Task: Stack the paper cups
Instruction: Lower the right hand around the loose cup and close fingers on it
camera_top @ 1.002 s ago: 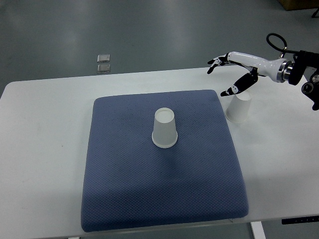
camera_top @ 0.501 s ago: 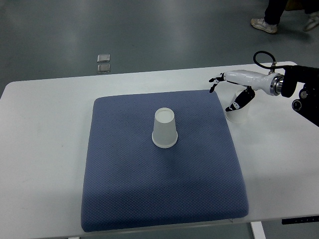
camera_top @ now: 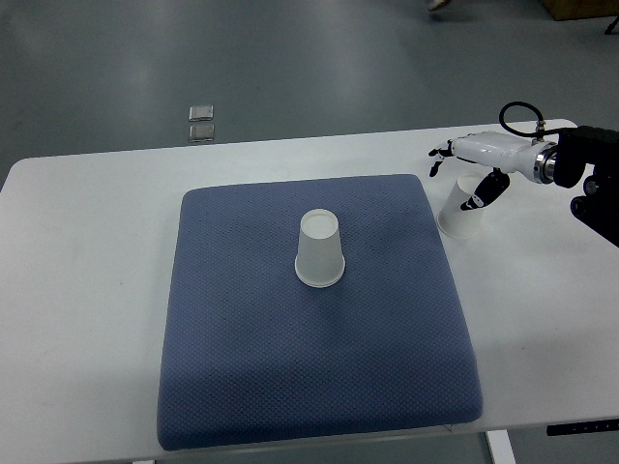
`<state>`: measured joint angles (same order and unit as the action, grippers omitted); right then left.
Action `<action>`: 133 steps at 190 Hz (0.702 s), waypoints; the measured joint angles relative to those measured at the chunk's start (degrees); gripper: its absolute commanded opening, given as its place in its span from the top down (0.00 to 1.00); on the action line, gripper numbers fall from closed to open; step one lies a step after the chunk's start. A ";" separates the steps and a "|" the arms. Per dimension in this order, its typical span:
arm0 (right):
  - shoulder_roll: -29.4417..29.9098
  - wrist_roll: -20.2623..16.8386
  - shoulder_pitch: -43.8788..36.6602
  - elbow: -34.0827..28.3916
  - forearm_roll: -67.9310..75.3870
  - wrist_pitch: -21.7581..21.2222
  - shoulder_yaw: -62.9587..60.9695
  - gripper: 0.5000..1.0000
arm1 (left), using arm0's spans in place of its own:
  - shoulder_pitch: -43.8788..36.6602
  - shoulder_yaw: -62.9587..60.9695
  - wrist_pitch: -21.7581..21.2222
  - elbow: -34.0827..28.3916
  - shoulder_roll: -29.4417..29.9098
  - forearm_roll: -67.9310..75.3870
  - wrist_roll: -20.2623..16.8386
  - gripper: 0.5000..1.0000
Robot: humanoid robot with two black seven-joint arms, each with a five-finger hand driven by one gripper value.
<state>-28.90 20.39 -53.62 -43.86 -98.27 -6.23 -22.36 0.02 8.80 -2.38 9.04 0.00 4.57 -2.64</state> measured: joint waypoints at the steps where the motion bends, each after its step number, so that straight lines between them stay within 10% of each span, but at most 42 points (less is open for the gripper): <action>1: 0.01 0.00 -0.05 0.08 -0.01 0.09 0.12 0.16 | 0.00 0.00 0.00 0.00 0.00 0.00 0.00 0.00; 133: 1.84 0.00 -1.71 6.41 -1.47 3.92 6.25 0.16 | 0.01 0.00 0.00 0.00 0.00 0.00 0.00 0.00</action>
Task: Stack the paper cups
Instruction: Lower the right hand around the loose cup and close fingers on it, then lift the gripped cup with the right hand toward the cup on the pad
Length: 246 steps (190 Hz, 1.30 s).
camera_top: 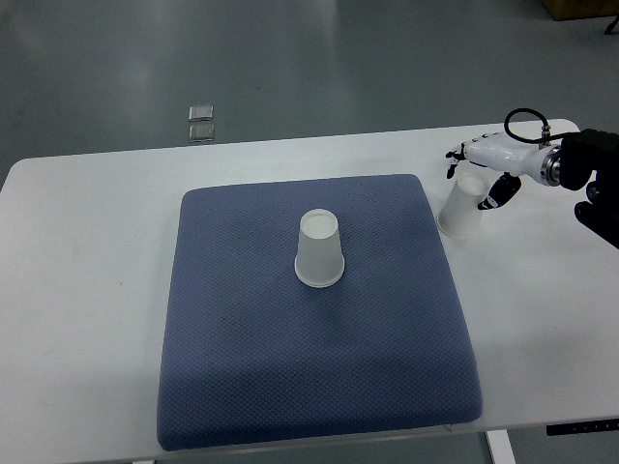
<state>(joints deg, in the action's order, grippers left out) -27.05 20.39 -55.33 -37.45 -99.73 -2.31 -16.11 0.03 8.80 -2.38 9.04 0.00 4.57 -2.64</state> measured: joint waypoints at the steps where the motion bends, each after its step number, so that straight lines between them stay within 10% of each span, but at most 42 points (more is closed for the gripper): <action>1: 0.03 0.00 -0.01 0.06 -0.01 0.00 0.03 0.16 | 0.00 0.00 0.00 0.00 0.00 0.00 0.00 0.00; 110: 0.66 0.00 -0.21 1.98 -0.13 0.74 1.87 0.20 | 0.00 0.00 0.00 0.00 0.00 0.00 0.00 0.00; 215: 0.88 0.00 -0.41 2.56 -0.10 1.26 2.78 0.98 | 0.02 0.00 0.00 0.00 0.00 0.00 0.00 0.00; 246: 0.34 0.00 -1.53 2.33 0.63 1.99 2.58 1.00 | 0.00 0.00 0.00 0.00 0.00 0.00 0.00 0.00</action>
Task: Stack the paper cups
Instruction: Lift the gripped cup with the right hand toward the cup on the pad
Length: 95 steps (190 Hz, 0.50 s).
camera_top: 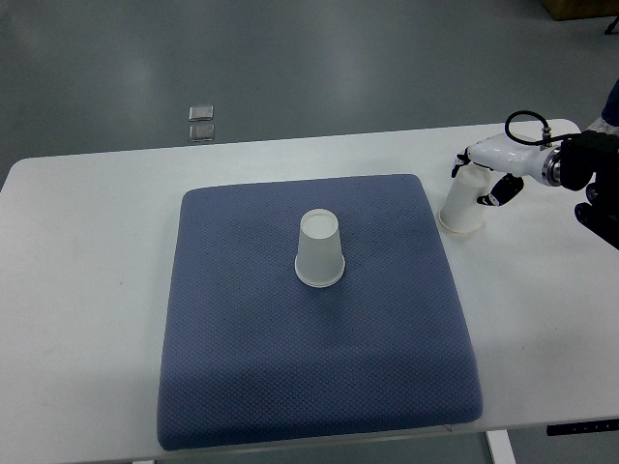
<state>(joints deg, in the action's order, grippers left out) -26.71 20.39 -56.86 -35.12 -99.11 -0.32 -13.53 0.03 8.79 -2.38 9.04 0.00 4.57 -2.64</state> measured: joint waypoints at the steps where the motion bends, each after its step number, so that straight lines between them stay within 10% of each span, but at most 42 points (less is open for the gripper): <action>1: -0.03 0.00 -0.07 -0.02 0.03 0.00 -0.03 1.00 | 0.00 0.00 0.00 0.00 0.00 0.00 0.00 0.00; 95: -6.13 0.01 -17.63 -17.18 12.94 -10.05 -0.92 1.00 | 0.02 0.00 0.00 0.00 0.00 0.00 0.00 0.00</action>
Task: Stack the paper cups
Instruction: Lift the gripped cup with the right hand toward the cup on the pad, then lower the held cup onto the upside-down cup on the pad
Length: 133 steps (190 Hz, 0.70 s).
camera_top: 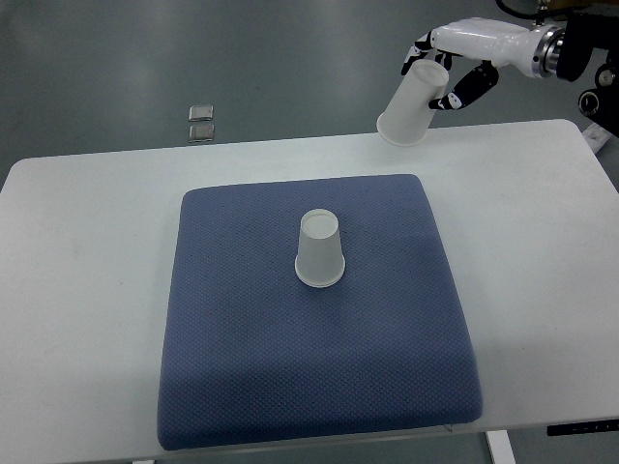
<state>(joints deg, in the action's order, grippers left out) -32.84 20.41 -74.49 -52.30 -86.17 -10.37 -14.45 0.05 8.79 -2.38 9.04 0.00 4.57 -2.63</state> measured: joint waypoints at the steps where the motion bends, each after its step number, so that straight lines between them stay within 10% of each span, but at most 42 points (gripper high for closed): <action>1: -0.01 0.00 -0.17 -0.26 0.09 -0.14 0.00 1.00 | 0.00 0.00 0.00 0.00 0.00 0.00 0.00 0.00; 133: 7.98 -3.36 -4.96 -12.38 4.28 -12.72 0.09 0.99 | -0.01 0.00 0.01 0.01 0.00 0.00 0.00 0.00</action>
<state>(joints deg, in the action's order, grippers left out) -24.86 17.04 -79.45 -64.68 -81.88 -23.09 -14.35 0.04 8.79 -2.38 9.05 0.00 4.57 -2.64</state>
